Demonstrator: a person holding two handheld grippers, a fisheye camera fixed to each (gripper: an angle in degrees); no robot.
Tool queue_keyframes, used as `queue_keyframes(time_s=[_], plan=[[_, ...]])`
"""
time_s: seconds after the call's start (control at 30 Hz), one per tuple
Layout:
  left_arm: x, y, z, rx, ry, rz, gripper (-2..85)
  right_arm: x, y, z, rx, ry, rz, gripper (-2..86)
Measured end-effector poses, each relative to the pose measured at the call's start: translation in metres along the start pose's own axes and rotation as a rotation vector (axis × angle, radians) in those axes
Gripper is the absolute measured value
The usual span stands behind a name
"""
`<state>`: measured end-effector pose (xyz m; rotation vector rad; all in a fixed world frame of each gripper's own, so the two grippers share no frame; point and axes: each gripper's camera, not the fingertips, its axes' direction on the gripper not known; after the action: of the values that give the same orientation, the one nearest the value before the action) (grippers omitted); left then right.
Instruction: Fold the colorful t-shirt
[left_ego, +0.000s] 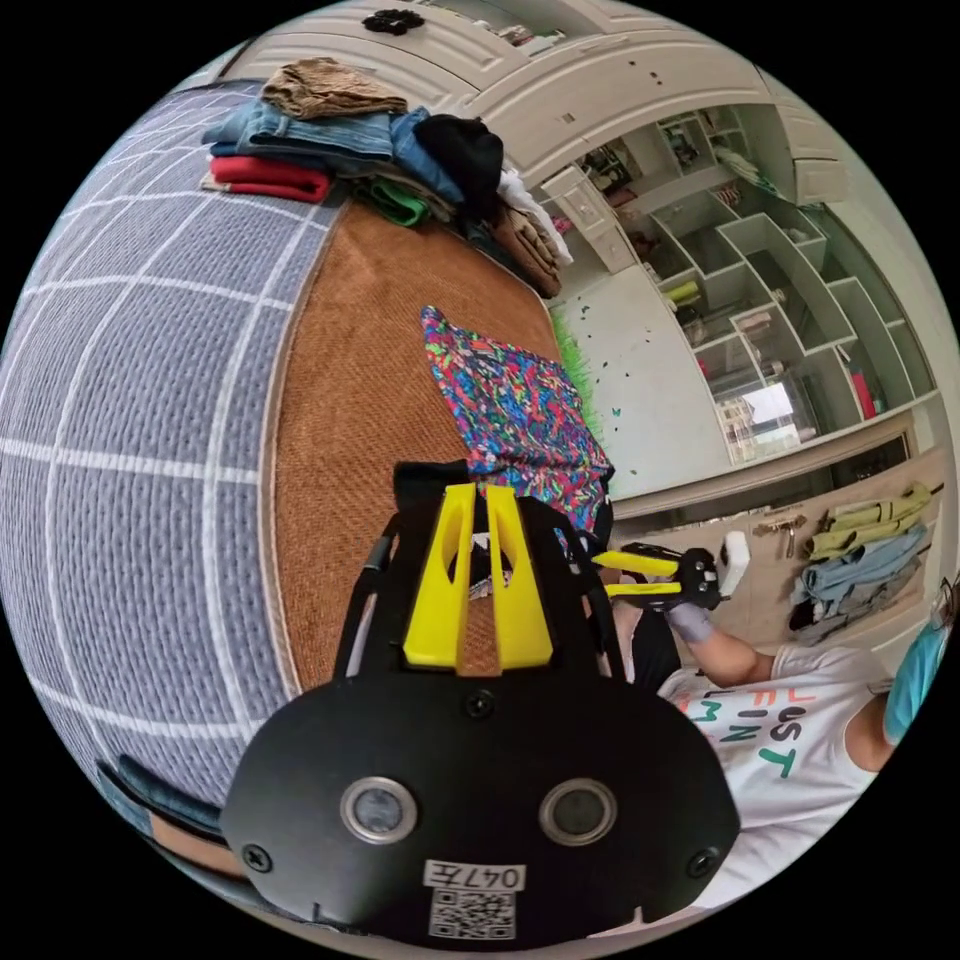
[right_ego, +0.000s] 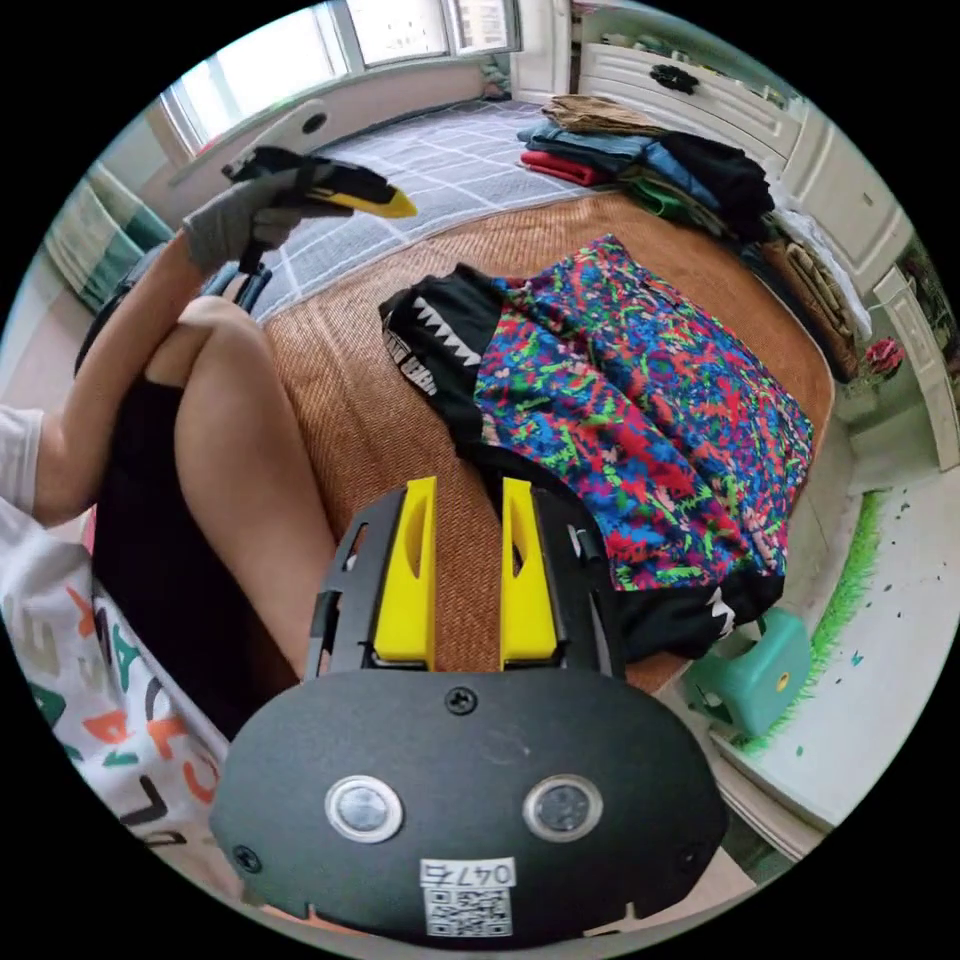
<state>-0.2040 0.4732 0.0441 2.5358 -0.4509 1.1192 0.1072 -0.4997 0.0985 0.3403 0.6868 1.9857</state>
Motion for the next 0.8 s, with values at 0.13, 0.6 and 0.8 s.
queue_keyframes(time_s=[0.13,0.6,0.8], plan=[[0.042,-0.024,0.037,-0.199,-0.003,0.119,-0.9,-0.008,0.000,0.027,-0.004,-0.007,0.102,8.6],[0.113,-0.092,0.131,-0.511,-0.034,0.367,-1.0,0.159,0.045,0.016,0.180,-0.507,0.646,4.4],[0.085,-0.116,0.108,-0.509,0.000,0.298,-1.0,0.094,0.060,-0.011,0.150,-0.446,0.395,3.3]])
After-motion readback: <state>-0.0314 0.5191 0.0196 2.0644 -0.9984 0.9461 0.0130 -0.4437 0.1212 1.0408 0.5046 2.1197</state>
